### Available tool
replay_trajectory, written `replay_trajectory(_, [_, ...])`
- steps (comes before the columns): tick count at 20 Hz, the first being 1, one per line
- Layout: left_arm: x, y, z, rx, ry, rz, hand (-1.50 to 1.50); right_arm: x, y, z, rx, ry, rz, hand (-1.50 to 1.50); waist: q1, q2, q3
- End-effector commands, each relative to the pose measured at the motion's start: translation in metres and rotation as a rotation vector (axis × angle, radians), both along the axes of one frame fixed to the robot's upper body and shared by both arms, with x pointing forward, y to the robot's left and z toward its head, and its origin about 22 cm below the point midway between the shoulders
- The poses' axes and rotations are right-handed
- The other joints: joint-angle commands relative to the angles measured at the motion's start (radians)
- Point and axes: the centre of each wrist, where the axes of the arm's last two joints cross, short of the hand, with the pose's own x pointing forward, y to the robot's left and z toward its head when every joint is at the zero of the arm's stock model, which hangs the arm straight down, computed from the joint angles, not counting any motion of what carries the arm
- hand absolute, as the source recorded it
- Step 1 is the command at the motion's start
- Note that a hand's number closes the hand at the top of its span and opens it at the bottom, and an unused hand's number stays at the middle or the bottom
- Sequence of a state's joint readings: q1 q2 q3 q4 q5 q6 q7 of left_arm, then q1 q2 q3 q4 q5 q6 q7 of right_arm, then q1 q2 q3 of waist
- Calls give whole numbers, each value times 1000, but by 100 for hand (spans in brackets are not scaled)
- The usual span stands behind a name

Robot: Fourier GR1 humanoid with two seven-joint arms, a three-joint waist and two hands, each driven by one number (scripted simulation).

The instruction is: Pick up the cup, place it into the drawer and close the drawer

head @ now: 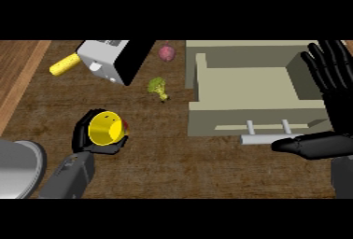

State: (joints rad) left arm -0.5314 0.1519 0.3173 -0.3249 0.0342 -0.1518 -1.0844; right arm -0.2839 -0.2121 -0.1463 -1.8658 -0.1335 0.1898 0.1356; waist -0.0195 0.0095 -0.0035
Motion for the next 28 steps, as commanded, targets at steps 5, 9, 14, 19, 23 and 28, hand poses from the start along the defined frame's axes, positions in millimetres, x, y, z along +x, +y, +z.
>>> replay_trajectory(5, [48, -44, 44, -60, -210, -77, 150, 1, -9, -3, 2, 20, -14, -150, 15, -12, 4])
replay_trajectory(9, [77, -50, 87, -37, -235, -132, 150, -2, -4, 13, -14, 16, -15, -150, 20, -15, 4])
replay_trajectory(14, [95, -112, 137, -14, -249, -259, 150, 8, -23, -8, -3, 22, -67, -150, 36, -17, 5])
replay_trajectory(19, [117, -149, 213, 17, -249, -281, 150, -3, -12, -6, -8, 29, -44, -150, 17, -17, 4])
replay_trajectory(23, [121, -177, 265, 58, -245, -271, 150, 2, -2, -6, -5, 26, -49, -150, 17, -15, 4])
replay_trajectory(28, [125, -225, 303, 133, -192, -227, 150, 10, 1, -9, -11, 10, -28, -150, -10, -9, 4])
